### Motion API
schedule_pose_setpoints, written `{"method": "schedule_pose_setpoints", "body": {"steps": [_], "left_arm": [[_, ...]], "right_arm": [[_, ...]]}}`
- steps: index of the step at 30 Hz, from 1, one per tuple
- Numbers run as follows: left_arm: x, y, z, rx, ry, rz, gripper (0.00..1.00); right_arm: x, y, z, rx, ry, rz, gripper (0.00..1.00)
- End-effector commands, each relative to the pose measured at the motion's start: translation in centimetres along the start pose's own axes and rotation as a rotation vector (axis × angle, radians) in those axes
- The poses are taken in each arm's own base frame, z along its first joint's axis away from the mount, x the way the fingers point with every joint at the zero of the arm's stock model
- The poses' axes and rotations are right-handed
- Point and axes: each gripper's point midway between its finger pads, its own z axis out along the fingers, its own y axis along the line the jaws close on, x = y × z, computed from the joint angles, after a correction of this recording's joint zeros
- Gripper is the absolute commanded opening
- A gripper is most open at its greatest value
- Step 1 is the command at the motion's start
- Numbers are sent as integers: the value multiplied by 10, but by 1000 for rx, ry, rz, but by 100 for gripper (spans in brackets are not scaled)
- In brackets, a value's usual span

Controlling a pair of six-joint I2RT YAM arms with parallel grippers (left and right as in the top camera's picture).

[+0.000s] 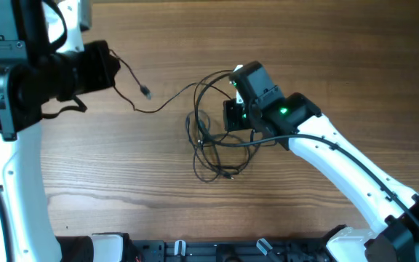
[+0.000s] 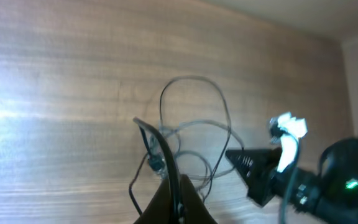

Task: Untangle cables

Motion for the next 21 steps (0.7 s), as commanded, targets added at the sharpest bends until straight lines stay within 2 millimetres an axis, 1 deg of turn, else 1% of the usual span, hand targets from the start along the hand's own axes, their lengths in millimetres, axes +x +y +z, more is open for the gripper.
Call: {"method": "schedule_pose_setpoints", "body": {"steps": [1, 3, 4, 5, 6, 8, 9, 10, 12, 13, 14, 15, 16, 18, 19, 20, 21], "left_arm": [[19, 6, 37, -8, 126, 49, 4], [27, 10, 54, -10, 163, 52, 6], [31, 18, 64, -29, 181, 45, 6], [33, 38, 73, -96, 189, 13, 8], [32, 55, 76, -150, 185, -25, 8], [32, 83, 79, -201, 180, -88, 11], [31, 100, 79, -223, 172, -130, 14], [29, 113, 79, -238, 162, -163, 22], [28, 132, 78, -242, 144, -221, 53], [27, 134, 78, -221, 139, -241, 56], [26, 132, 77, -182, 137, -247, 57], [26, 123, 78, -127, 143, -224, 58], [26, 110, 80, -51, 151, -183, 58], [31, 60, 80, 214, 176, -43, 57], [39, 35, 80, 340, 197, 22, 57], [47, 21, 83, 402, 220, 72, 57], [55, 13, 87, 425, 240, 110, 56]], "right_arm": [[-35, 37, -47, -221, -100, -31, 4], [-35, 48, -53, -291, -98, -38, 4], [-34, 53, -54, -322, -90, -38, 4], [-32, 57, -55, -347, -77, -39, 4], [-31, 60, -56, -360, -70, -41, 4], [-30, 62, -57, -372, -65, -38, 4], [-30, 61, -56, -371, -64, -31, 4], [-30, 62, -56, -372, -65, -31, 4], [-30, 62, -56, -372, -63, -28, 4], [-30, 62, -55, -372, -62, -26, 4], [-30, 61, -54, -371, -59, -24, 4], [-30, 61, -54, -370, -58, -23, 4], [-31, 62, -53, -371, -60, -24, 4], [-34, 63, -54, -378, -74, -22, 4], [-37, 65, -55, -386, -82, -3, 4], [-39, 68, -56, -402, -90, -1, 4], [-44, 72, -59, -427, -102, 5, 4]]}}
